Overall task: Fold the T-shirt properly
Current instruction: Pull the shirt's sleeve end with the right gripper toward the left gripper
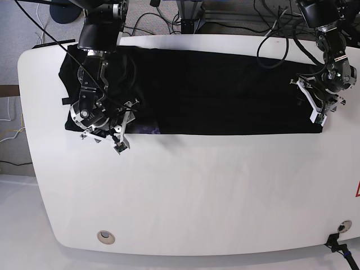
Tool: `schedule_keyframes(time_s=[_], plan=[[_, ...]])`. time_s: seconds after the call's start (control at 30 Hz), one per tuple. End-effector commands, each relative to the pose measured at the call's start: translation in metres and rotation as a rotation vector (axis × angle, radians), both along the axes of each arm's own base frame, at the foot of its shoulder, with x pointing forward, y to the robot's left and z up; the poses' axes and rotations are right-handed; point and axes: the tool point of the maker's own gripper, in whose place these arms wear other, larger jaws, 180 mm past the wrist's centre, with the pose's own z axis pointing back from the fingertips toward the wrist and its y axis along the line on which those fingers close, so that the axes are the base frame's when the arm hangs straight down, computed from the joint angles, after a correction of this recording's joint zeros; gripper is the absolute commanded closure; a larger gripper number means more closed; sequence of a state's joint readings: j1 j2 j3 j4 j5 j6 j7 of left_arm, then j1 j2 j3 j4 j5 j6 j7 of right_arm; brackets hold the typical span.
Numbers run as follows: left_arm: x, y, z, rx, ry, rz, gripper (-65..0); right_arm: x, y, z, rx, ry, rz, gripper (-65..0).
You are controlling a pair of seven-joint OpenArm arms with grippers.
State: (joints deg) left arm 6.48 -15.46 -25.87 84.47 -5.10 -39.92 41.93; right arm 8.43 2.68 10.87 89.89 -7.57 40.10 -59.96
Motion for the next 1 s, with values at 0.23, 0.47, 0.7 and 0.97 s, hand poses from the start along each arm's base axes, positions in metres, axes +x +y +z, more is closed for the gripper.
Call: schedule_keyframes(time_s=[0.23,0.47,0.7,0.97], plan=[[0.004,0.005,0.007,0.02,-0.013,-0.002,-35.8,-0.017,0.007,0.002,0.013,-0.029,0.009,-34.3],[0.005,-0.005,0.003,0.017,-0.001,-0.035,-35.8,-0.024,0.031,0.027,-0.017,-0.045,0.043,-34.3],[0.005,-0.008,0.002,0.013,0.001,-0.042,-35.8,-0.031,0.068,0.042,0.01,-0.058,0.09,-34.6],[0.005,-0.008,0.002,0.015,0.001,-0.043,-35.8,-0.031,0.087,0.059,-0.041,-0.069,0.169,-34.8]])
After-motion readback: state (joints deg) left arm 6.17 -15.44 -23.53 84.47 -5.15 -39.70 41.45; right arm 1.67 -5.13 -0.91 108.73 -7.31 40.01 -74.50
